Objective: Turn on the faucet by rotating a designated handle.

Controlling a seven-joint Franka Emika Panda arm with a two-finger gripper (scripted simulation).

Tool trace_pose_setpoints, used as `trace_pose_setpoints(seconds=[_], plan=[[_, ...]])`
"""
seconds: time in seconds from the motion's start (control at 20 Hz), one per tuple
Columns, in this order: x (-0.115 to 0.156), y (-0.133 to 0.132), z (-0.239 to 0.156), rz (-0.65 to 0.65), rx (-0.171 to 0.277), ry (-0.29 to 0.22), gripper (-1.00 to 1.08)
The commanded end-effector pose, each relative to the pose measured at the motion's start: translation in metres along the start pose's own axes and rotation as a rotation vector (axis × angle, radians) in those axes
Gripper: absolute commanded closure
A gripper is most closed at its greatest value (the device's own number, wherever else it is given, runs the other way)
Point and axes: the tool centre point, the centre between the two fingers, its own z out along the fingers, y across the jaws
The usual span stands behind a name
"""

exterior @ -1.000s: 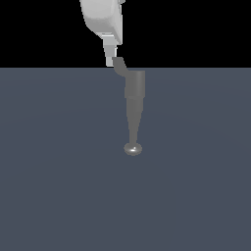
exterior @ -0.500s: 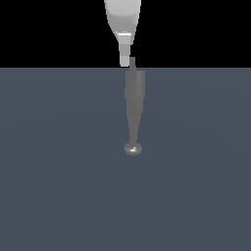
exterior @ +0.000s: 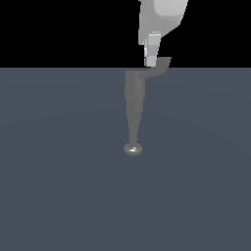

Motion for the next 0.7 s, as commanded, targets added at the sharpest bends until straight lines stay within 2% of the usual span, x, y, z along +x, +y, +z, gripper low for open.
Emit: trace_pose_setpoints(seconds=[0.0, 0.65], plan=[[0.000, 0.001, 0.000, 0.001, 0.000, -0.001, 1.08], [0.040, -0.029, 0.001, 0.015, -0.002, 0.000, 1.08]])
